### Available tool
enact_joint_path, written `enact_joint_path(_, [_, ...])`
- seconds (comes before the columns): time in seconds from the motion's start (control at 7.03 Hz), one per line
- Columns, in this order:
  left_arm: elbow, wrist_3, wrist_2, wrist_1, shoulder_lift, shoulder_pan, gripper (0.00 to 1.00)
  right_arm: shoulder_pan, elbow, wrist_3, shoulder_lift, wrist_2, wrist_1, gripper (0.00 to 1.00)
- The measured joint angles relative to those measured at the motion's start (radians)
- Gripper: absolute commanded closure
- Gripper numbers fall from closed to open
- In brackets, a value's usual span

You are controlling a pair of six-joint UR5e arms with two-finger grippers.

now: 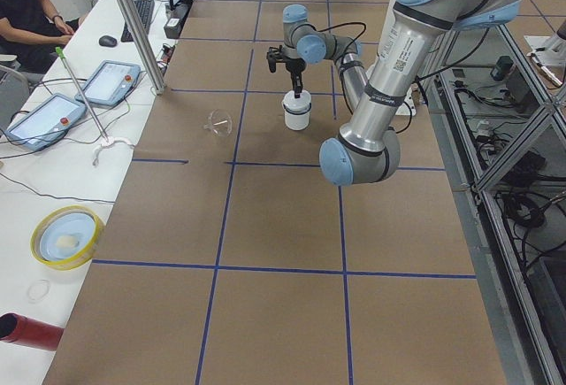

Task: Remove funnel from cup
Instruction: 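Lower the white lid onto the mug opening with the left gripper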

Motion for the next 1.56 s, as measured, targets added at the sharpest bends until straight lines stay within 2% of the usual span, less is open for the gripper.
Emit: enact_joint_path(1.56, [0.021, 0.002, 0.0, -0.01, -0.003, 0.002, 1.0, 0.0, 0.0, 0.0, 0.0, 0.0, 0.0, 0.0])
